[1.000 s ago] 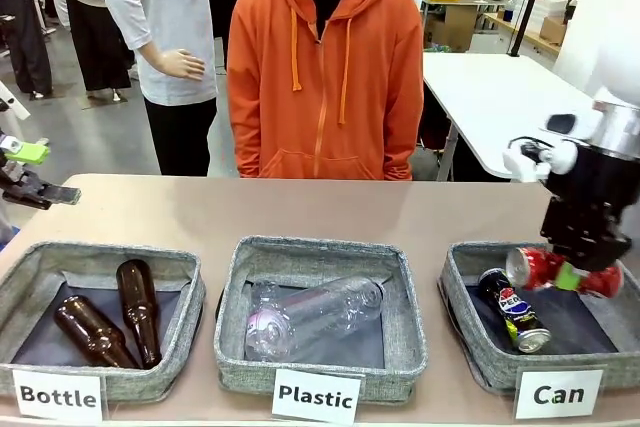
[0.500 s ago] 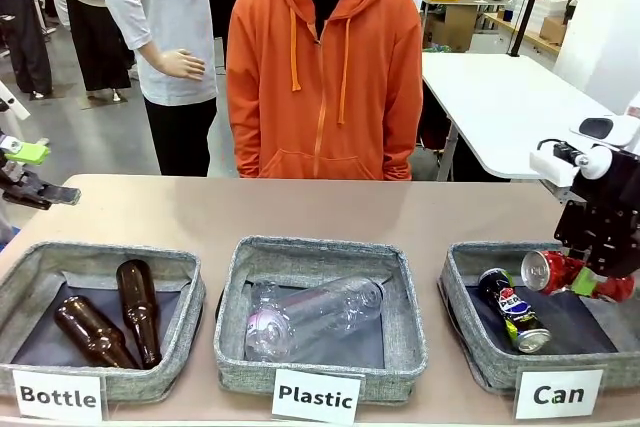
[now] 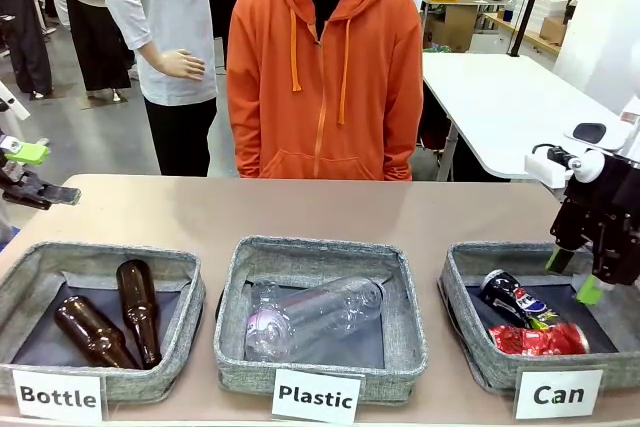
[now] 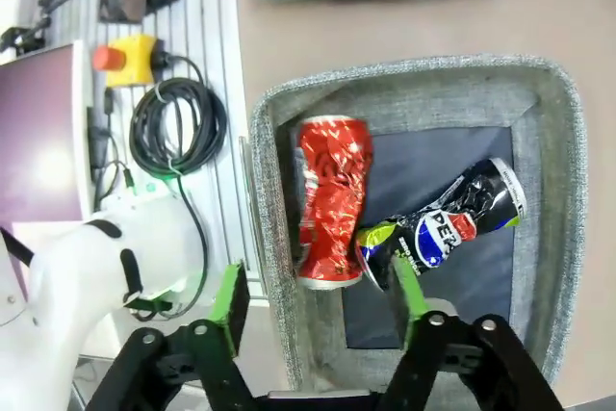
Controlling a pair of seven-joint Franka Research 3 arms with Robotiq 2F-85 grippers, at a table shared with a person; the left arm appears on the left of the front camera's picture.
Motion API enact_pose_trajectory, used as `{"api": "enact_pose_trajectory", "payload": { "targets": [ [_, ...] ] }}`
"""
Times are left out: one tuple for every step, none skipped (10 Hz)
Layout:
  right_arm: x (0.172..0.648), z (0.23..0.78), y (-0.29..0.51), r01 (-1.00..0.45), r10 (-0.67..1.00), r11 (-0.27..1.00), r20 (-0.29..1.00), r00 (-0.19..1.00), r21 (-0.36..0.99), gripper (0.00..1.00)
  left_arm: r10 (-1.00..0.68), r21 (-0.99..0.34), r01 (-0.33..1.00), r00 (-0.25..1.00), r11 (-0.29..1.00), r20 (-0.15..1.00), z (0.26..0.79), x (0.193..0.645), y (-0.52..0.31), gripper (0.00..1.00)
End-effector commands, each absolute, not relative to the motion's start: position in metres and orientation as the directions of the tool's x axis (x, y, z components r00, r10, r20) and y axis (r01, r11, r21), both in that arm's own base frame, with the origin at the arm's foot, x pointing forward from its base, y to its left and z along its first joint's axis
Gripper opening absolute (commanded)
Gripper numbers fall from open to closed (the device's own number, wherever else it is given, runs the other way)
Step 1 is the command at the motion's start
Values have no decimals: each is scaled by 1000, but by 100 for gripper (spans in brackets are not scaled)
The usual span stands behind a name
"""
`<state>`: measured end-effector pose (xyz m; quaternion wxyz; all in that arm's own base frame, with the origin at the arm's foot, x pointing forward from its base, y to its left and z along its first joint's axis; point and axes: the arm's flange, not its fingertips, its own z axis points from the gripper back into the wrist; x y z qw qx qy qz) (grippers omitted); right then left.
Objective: Sort the can waste into the basket.
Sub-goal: Pick up the can waste from the table and place it in the right Fabric basket.
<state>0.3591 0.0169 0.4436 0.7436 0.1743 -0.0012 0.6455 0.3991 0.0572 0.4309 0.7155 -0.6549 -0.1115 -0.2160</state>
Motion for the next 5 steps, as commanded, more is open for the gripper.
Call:
{"api": "enact_pose_trajectory", "payload": {
  "targets": [
    [363,447,18,-950,942,154,251,224,272,100,-146,-886,463,879,33,454,434,398,55,100],
    [363,449,20,-923,907,223,279,314,315,100,-146,-886,463,879,33,454,434,398,55,100],
    [364,454,25,-848,805,330,346,482,413,100,-146,-886,463,879,33,454,434,398,55,100],
    [364,462,28,-797,726,280,425,541,536,100,-146,-886,463,879,33,454,434,398,55,100],
    [370,472,28,-673,535,193,498,682,714,100,-146,-886,463,879,33,454,434,398,55,100]
  ]
}}
